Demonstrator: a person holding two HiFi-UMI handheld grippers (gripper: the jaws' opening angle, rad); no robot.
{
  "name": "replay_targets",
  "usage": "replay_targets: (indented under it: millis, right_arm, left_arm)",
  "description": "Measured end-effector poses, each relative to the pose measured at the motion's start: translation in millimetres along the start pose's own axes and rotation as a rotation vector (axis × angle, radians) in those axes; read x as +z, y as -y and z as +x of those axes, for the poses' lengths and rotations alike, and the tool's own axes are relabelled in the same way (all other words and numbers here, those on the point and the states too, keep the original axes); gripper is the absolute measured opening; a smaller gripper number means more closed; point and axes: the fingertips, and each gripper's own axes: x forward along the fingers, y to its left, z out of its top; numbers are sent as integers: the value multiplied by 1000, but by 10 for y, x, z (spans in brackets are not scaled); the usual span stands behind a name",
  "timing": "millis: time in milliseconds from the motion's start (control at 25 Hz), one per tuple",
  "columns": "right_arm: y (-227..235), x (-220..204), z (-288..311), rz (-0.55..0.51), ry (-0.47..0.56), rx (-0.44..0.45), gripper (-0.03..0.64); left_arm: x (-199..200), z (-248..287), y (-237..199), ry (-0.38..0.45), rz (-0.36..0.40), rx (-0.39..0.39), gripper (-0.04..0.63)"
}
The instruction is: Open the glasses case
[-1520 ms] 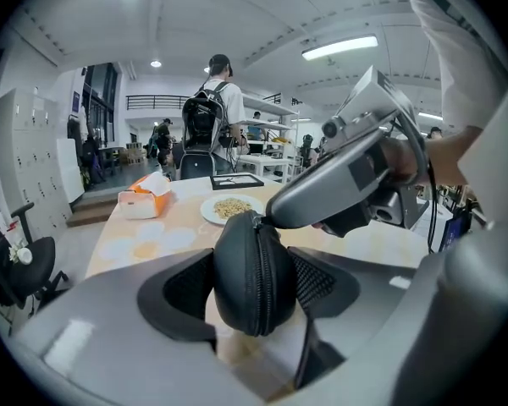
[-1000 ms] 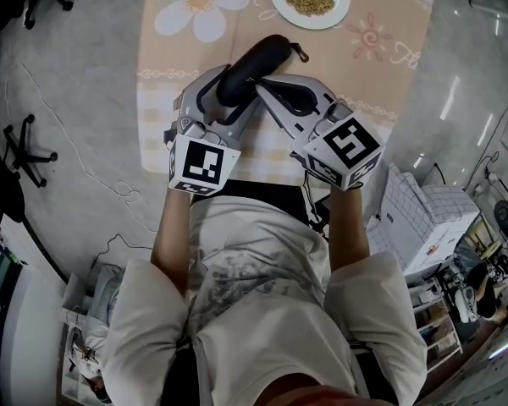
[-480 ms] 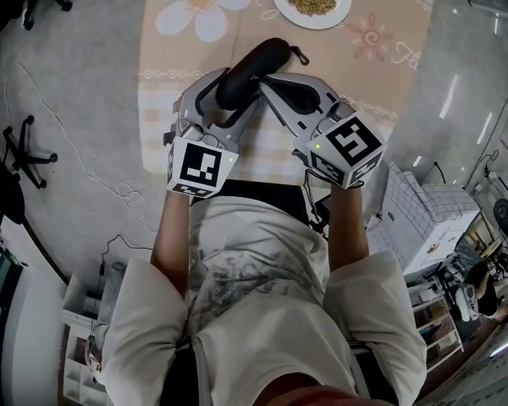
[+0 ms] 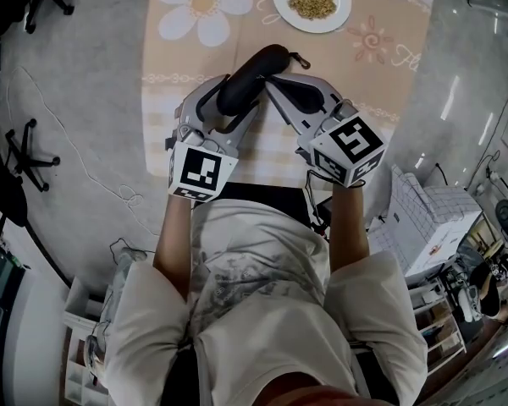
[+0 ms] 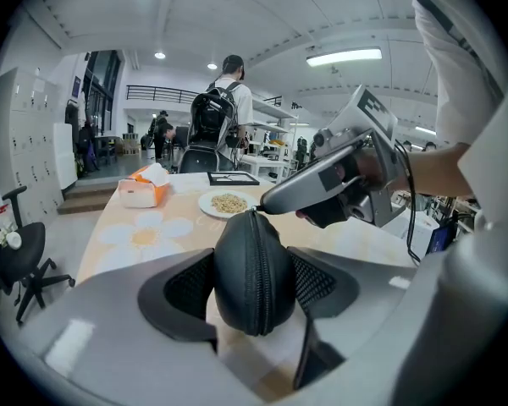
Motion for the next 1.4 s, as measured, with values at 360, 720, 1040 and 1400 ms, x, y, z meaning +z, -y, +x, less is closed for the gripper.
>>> replay_targets:
  millis: [360, 720, 1040, 1400]
  right_arm:
    - [109, -11, -3, 5, -5, -35, 17]
    - [216, -26, 4, 5, -19, -65, 17]
    - [321, -49, 3, 18, -29, -90, 17]
    - [417, -89, 3, 22, -47, -125, 17]
  left_arm:
    - [-10, -11, -12, 5, -8, -4, 276]
    - [13, -25, -26, 11, -4, -17, 275]
    - [-27, -45, -34, 2, -9, -18, 275]
    - [-85, -76, -35, -3, -19, -17, 273]
